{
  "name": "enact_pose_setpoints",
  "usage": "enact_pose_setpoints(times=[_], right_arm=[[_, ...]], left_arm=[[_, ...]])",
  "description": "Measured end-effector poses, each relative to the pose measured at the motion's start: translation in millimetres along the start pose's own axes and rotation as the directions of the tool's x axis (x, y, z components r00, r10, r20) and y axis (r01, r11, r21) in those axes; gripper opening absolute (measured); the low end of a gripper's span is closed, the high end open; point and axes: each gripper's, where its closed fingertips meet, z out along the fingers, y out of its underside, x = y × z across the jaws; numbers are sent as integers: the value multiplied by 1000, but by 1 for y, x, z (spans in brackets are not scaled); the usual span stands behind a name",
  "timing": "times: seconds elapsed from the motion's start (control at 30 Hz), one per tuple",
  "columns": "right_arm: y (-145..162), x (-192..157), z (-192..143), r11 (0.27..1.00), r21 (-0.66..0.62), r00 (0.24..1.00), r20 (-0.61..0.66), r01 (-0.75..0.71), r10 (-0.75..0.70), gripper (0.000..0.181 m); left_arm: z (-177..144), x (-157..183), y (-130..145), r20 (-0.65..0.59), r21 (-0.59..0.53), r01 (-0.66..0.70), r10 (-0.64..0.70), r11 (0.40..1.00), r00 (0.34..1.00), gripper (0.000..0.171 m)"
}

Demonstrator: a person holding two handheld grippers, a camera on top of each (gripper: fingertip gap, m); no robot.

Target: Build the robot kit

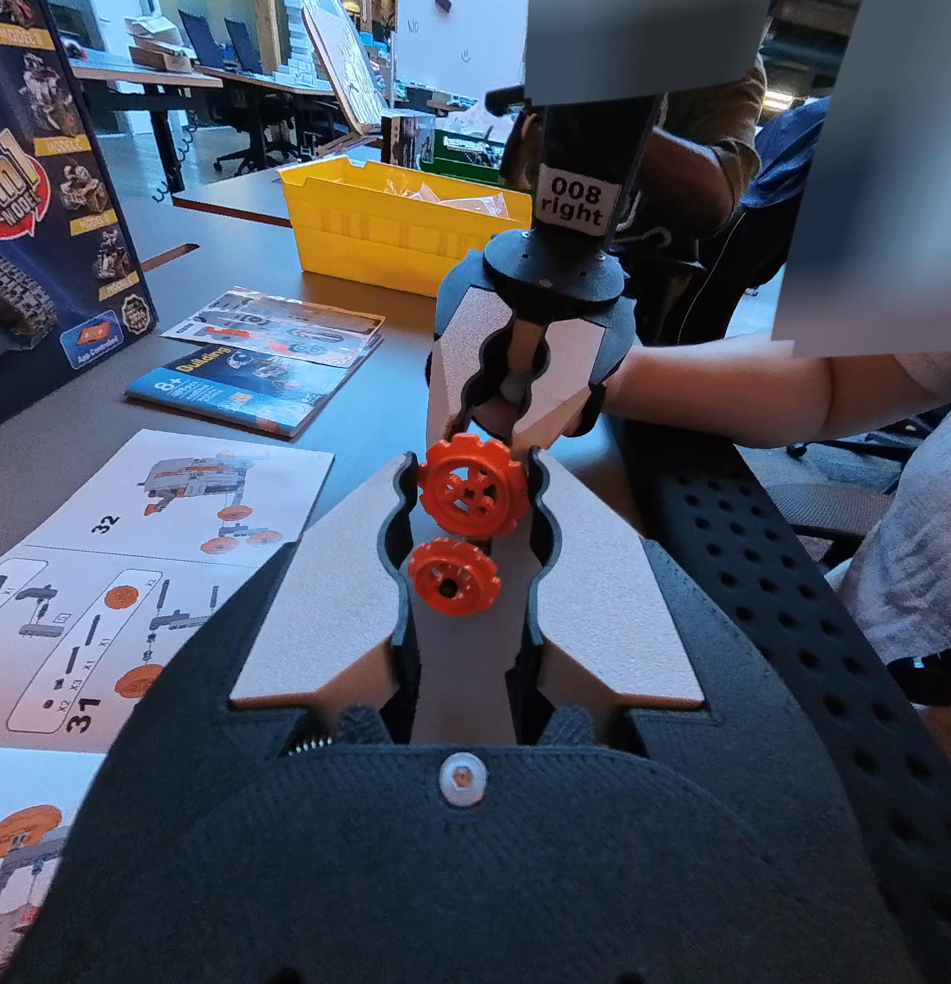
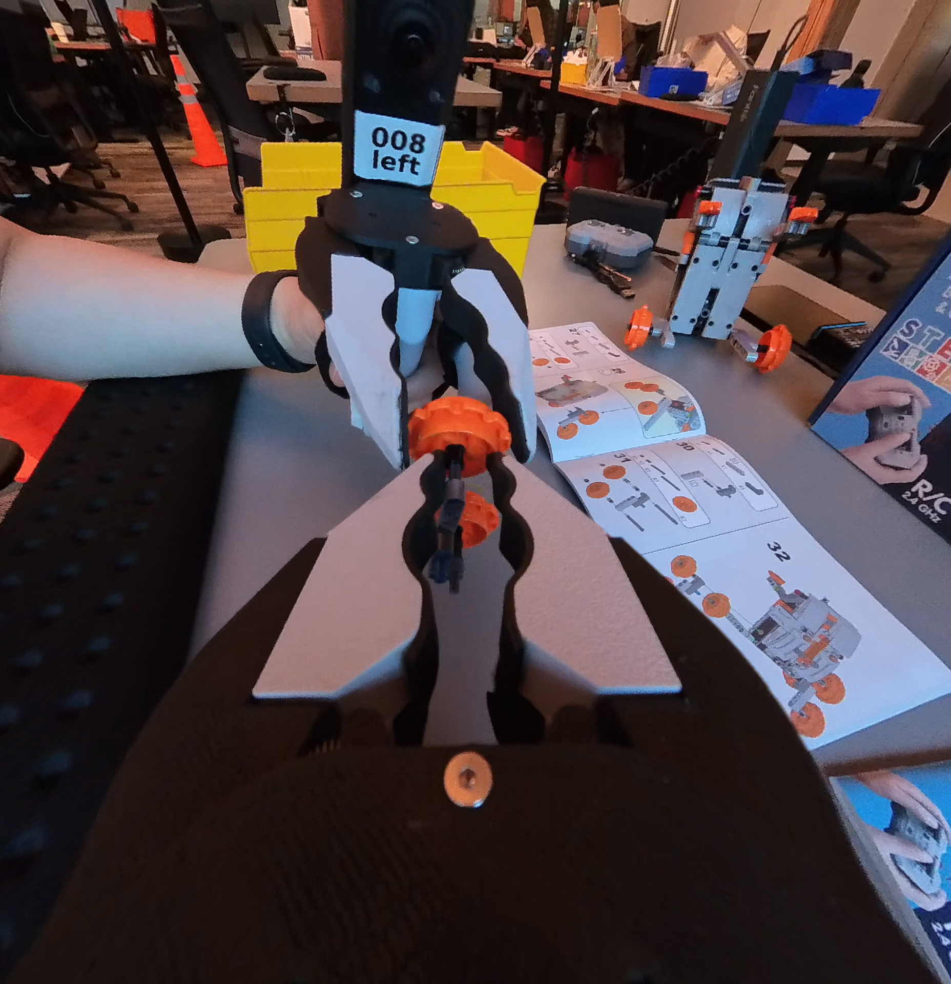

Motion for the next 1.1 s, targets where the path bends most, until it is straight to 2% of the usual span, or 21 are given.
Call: enact_pose_setpoints(times=[0.13, 0.2, 0.4, 0.57, 0.67, 0.7, 0.77, 0.83, 1.0, 1.1], right_arm=[[3, 2, -2, 1000, -28, 1000, -22, -7, 7, 15], [5, 2, -2, 998, -51, 999, -38, 30, -32, 8], [4, -4, -2, 993, -52, 994, -25, 107, -108, 5], [7, -11, -1, 999, -48, 999, 54, 8, -5, 5], [10, -12, -3, 997, -68, 998, 53, 40, -36, 4], [11, -13, -3, 996, -70, 997, 48, 58, -55, 4], [10, -15, -3, 995, -58, 996, 48, 78, -76, 4], [11, -16, -4, 994, -56, 994, 53, 94, -91, 4], [23, -21, -2, 993, -99, 994, 98, 63, -53, 6], [21, -23, -4, 994, -96, 993, 109, 59, -49, 7]], left_arm=[[2, -1, 1, 18, -3, 4, -4, 1000, 1000, 39], [2, -5, 2, 39, -10, 0, 0, 1000, 999, 38], [3, -2, 4, 8, -19, 6, -6, 1000, 1000, 38], [3, 4, 6, -10, -36, -17, 17, 999, 1000, 39], [5, 6, 9, -23, -44, -9, 8, 999, 1000, 39], [5, 7, 10, -37, -46, 2, -4, 999, 999, 41], [8, 9, 11, -54, -47, 42, -44, 998, 998, 57], [11, 13, 14, -70, -67, 29, -34, 997, 997, 43], [14, 15, 26, -51, -147, -52, 45, 988, 998, 43], [15, 18, 25, -66, -139, -51, 42, 989, 997, 43]])
